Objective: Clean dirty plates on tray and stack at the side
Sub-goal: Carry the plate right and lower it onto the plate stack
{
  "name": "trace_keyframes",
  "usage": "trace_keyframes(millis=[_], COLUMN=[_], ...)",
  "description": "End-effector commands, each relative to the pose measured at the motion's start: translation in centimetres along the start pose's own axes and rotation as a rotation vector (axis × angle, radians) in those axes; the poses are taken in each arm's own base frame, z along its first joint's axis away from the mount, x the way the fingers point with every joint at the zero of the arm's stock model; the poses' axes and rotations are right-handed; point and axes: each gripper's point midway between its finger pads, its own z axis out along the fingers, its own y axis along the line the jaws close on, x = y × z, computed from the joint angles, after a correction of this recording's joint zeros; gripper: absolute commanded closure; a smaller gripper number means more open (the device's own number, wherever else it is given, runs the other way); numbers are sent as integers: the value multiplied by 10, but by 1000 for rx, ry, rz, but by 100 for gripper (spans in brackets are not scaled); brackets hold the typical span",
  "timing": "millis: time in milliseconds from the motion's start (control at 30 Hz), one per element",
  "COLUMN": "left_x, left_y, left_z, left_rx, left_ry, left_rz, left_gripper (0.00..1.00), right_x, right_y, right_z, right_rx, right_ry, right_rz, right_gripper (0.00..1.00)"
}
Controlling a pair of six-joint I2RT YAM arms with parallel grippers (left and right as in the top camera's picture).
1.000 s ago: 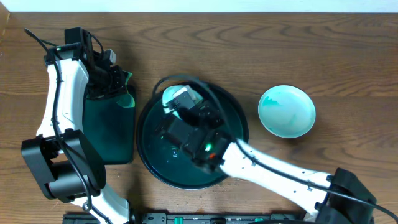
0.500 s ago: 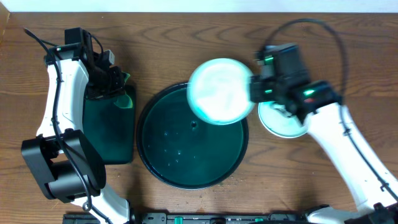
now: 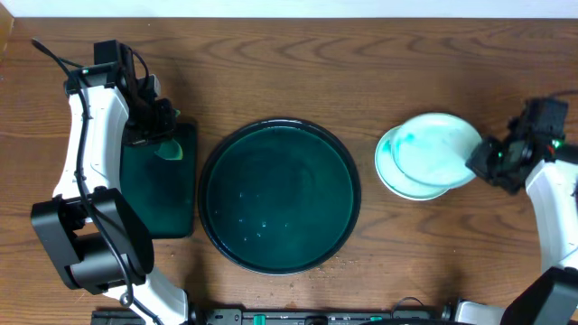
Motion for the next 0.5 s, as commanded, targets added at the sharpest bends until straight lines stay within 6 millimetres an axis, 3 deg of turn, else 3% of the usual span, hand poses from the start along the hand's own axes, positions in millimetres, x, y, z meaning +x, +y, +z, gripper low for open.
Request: trace_keyframes(millis=[0,133,267,467], left_x=[2,2,2,3], left_y=[5,5,5,7], left_z=[0,0,0,1], left_rx=[-28,-29,-29,-36], left_ry=[3,3,3,5], left_rz=[-8,-7,-7,-7], left_gripper=[92,93,93,93], right_x=[10,17,22,20], right_y=[-6,5,16,52], right_z=[14,28,30,18], right_rx=[-12,-60,-70,-209], right_ry=[-7,-18,-22,-18], right_rz=[26,-3,-48,-158], right_gripper=[99,96,71,47])
